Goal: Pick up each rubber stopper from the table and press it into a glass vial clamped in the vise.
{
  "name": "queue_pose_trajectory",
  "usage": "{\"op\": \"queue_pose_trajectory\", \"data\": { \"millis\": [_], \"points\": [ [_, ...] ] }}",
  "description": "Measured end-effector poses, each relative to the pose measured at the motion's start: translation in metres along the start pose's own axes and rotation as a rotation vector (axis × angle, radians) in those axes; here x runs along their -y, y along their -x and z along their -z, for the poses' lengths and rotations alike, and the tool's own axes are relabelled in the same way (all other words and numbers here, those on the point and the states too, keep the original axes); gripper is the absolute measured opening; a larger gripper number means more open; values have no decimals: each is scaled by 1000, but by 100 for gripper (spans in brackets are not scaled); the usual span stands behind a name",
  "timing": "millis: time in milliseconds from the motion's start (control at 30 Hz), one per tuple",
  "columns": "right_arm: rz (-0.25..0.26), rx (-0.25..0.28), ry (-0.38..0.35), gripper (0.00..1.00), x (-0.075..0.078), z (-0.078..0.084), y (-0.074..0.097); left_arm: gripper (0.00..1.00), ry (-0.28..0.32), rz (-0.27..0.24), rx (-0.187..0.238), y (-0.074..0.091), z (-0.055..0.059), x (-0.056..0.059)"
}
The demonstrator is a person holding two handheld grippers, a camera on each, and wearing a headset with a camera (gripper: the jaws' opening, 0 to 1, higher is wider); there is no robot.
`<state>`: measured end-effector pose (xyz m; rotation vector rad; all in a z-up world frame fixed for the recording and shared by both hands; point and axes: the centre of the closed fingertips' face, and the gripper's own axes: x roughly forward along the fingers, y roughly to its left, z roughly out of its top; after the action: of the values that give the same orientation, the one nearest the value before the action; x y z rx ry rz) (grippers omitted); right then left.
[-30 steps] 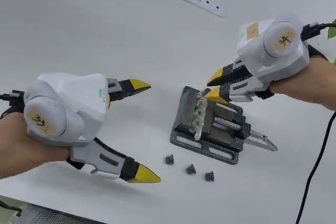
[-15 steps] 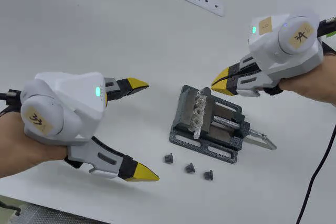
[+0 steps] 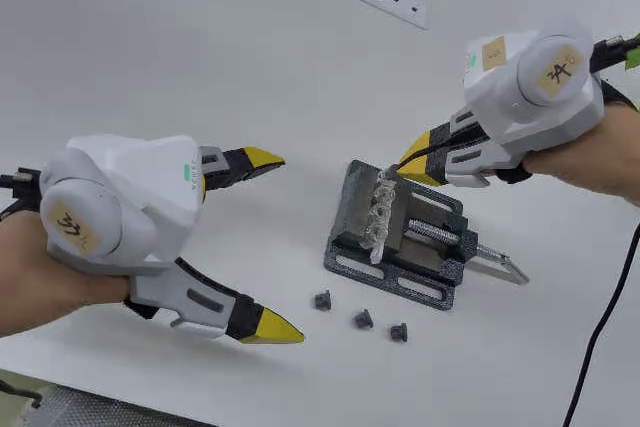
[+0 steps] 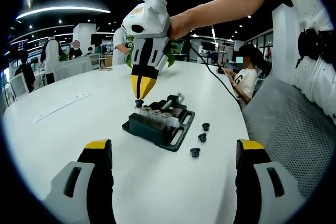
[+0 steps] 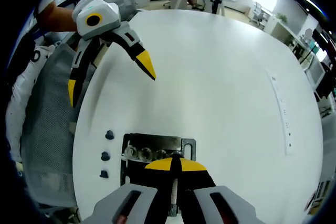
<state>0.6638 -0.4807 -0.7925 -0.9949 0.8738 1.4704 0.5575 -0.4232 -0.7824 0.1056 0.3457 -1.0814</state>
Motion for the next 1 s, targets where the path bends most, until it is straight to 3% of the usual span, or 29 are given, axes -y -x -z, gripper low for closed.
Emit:
{"op": "queue_pose_trajectory", "data": {
  "millis": [400,700,1000],
  "points": [
    [0,-12,16,0,1,3,-4,98,6,-2,7,-1,-1,1],
    [5,-57,100,0,-1,2,-5,98,6,0,8,-1,-1,1],
    [-22,-88,85,0,1,3,-7,98,4,4,7,-1,0,1]
  ]
}}
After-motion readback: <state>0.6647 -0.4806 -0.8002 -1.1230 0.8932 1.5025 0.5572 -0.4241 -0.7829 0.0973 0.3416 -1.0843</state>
